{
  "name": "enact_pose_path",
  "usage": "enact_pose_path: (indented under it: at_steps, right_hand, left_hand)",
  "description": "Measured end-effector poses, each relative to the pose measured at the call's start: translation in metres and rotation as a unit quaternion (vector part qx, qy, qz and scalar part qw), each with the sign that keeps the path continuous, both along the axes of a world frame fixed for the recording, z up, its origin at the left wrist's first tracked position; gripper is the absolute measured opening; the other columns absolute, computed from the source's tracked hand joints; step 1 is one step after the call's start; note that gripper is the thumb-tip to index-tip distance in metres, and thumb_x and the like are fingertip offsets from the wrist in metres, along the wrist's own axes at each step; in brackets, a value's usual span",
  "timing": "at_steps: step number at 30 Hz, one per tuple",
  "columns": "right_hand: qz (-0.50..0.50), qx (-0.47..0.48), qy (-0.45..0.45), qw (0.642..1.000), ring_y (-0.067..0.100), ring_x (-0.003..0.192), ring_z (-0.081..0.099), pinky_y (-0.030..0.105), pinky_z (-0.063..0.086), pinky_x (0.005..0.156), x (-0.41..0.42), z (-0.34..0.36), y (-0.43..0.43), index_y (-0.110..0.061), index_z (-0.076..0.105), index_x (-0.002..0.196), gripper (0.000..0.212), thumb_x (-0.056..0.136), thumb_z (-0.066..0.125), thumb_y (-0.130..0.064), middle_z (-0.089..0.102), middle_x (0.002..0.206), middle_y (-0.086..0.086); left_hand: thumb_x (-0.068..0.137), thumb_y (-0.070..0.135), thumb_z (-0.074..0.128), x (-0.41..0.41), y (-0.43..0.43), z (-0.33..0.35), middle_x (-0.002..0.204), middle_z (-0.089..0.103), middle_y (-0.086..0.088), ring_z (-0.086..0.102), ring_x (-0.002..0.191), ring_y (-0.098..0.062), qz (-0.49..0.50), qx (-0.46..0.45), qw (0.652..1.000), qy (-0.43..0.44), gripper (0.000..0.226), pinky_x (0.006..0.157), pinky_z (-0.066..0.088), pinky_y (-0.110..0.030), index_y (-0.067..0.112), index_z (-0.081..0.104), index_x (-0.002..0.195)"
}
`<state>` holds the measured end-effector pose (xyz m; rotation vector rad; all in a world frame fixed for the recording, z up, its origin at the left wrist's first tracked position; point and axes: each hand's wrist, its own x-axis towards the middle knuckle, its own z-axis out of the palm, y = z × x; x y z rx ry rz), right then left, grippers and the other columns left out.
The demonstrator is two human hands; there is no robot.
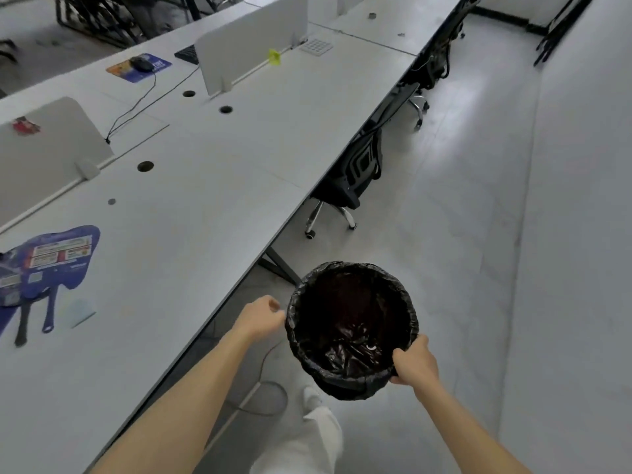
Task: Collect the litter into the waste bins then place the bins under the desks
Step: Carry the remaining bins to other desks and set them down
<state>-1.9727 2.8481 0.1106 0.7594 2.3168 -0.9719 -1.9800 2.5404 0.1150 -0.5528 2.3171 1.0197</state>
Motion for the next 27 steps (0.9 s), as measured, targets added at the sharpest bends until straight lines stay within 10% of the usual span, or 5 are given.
enact_pose_path:
  at_steps: [13,21,27]
  right_hand:
    - [0.137,0.085,-0.090,0.983,0.032,0.065,0.071,0.046,0.062,0.065,-0.264,-0.151,0.000,-0.014,0.028,0.115,0.032,0.087,0.042,-0.009,0.064,0.085,0.012]
    - [0.146,0.041,-0.154,0.976,0.035,0.069,0.069,0.046,0.061,0.066,-0.352,-0.346,-0.038,-0.009,0.024,0.122,0.044,0.086,0.049,-0.013,0.061,0.081,0.013]
    - [0.052,-0.041,-0.164,0.984,0.036,0.093,0.064,0.033,0.059,0.048,-0.375,-0.446,-0.077,-0.003,0.023,0.151,0.058,0.101,0.048,-0.016,0.053,0.132,0.025]
  left_hand:
    - [0.095,0.045,0.045,-0.273,-0.011,-0.076,0.167,0.005,-0.010,0.006,0.153,-0.030,-0.062,-0.300,0.942,0.138,0.073,0.121,0.016,-0.049,0.030,0.011,0.158]
    - [0.092,0.032,0.055,-0.305,-0.023,-0.160,0.159,0.027,-0.016,0.029,0.142,-0.041,-0.078,-0.493,0.844,0.196,0.074,0.106,0.029,-0.066,0.033,0.020,0.157]
    - [0.093,0.030,0.048,-0.308,-0.022,-0.173,0.160,0.029,-0.014,0.032,0.143,-0.038,-0.056,-0.541,0.815,0.200,0.071,0.106,0.032,-0.064,0.037,0.018,0.157]
